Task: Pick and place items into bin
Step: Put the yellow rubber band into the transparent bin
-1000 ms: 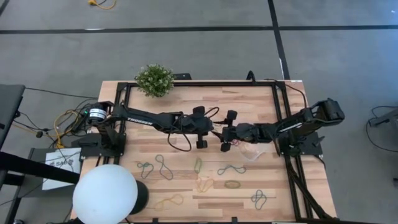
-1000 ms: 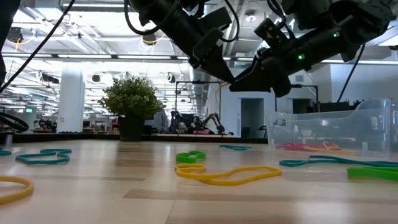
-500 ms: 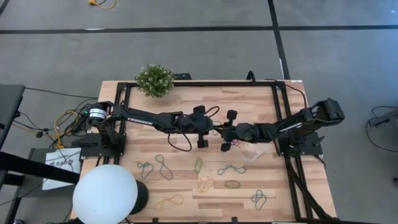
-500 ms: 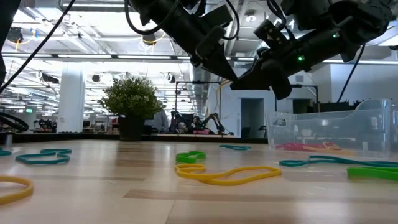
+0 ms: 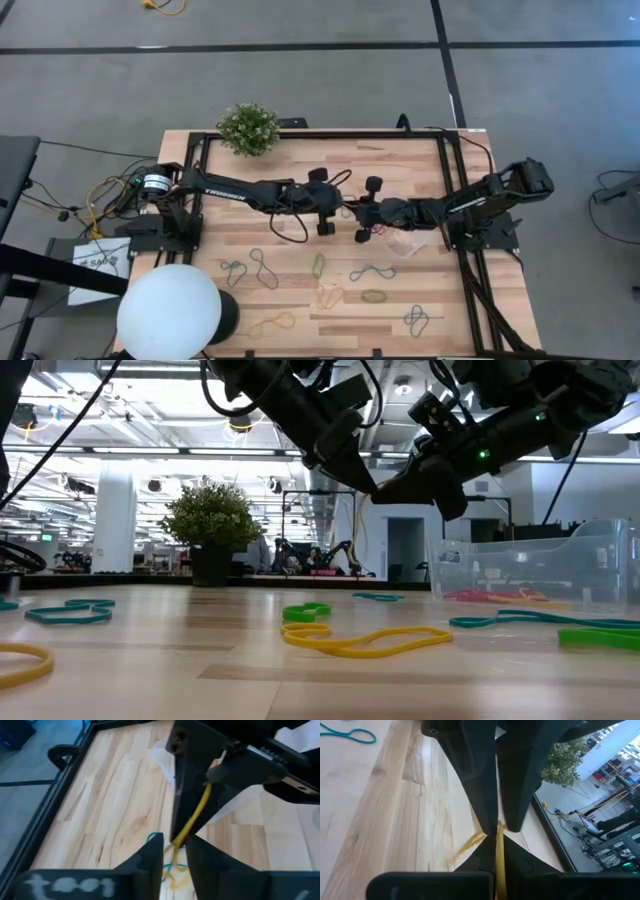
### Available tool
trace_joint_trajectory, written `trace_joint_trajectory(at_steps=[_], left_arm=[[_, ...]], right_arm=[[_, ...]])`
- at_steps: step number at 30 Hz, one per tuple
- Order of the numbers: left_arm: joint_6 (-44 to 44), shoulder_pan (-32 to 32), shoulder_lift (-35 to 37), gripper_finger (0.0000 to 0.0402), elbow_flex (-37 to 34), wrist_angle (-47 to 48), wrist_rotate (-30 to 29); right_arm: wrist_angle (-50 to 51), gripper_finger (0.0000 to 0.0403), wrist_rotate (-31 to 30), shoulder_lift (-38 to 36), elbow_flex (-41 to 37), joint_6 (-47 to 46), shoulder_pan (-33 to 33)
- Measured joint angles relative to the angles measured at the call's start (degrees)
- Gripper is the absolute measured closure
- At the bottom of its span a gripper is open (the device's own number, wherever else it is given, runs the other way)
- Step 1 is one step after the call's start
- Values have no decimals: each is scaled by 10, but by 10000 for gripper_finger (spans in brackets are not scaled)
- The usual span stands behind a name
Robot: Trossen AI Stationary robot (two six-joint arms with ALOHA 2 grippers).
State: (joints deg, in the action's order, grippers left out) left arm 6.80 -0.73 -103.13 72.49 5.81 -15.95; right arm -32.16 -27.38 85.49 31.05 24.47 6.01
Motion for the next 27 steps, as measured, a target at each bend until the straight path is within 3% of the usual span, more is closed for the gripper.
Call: trace_joint_trajectory(at_steps=[4, 8, 13, 17, 23, 27], left_arm=[[0, 0, 0, 294, 0, 0, -26], [0, 0, 0, 278, 0, 0, -49], [-4, 0, 0, 276, 0, 0, -121], [-5, 0, 0, 276, -1, 18, -146], [-7, 0, 0, 276, -1, 50, -145], [-21, 0, 0, 276, -1, 56, -145]], right_arm=[[0, 402, -8, 0, 0, 0, 0], [17, 402, -87, -14, 0, 18, 14], [123, 402, -172, -78, 0, 25, 49], [250, 403, -206, -166, 0, -23, 86], [492, 403, -192, -319, 0, -184, 138], [629, 403, -60, -393, 0, -296, 165]])
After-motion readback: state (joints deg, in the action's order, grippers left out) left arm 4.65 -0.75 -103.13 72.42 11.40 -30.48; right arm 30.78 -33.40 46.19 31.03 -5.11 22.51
